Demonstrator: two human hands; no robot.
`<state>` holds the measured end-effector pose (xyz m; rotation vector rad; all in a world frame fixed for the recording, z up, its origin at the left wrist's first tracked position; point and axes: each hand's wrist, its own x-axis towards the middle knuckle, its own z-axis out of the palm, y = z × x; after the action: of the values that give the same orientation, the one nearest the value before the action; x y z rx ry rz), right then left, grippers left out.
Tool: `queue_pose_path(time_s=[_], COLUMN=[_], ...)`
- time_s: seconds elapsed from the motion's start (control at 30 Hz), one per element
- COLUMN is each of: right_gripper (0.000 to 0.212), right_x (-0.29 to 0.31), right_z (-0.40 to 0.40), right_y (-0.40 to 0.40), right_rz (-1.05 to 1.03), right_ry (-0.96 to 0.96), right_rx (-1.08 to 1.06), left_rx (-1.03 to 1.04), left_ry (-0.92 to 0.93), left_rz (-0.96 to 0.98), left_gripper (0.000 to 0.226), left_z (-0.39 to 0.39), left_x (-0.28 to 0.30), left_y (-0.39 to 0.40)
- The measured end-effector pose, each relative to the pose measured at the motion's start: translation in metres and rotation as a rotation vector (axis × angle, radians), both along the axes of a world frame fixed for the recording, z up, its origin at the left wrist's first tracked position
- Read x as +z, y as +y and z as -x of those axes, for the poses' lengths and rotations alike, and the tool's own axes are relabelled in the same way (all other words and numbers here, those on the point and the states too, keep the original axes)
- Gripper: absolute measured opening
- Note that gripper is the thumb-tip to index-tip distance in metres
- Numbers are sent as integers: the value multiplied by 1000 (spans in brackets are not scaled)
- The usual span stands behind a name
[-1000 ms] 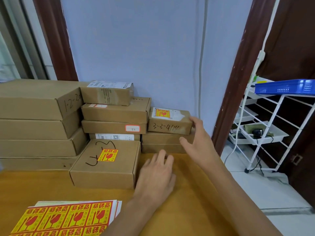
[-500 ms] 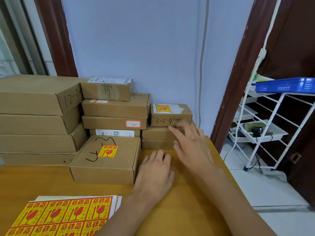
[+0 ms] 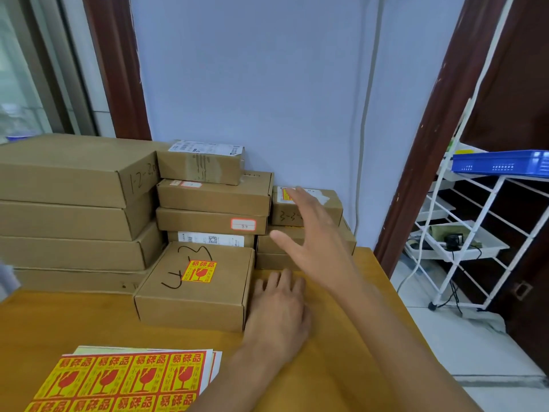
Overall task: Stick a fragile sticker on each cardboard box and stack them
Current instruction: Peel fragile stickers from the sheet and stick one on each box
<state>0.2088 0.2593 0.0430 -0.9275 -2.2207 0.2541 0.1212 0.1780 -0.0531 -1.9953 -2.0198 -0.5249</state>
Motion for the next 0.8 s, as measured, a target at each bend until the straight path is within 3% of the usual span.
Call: queue_pose_path(time_s=[0.17, 0.3, 0.4, 0.53, 0.63, 0.8], right_gripper=[109, 97, 88, 57, 50, 50], right_x=[44, 79, 98, 95, 90, 96], right_z=[35, 72, 103, 120, 113, 66], right_y=[25, 45, 53, 52, 49, 39], right_rz=[95, 42, 115, 13, 29, 178], right_ry=[-128, -140, -151, -148, -113, 171], right_rx=[60, 91, 120, -7, -25, -73], left_rx=[21, 18, 6, 15, 2, -3], left_ry=[-7, -52, -42, -45, -51, -53], left_rz=[79, 131, 222, 268, 312, 373], left_gripper=[34, 37, 40, 39, 40, 40], left_z=[-2, -2, -2, -2, -1, -1], left_x=[8, 11, 15, 21, 23, 33], left_y=[0, 0, -1, -1, -2, -4])
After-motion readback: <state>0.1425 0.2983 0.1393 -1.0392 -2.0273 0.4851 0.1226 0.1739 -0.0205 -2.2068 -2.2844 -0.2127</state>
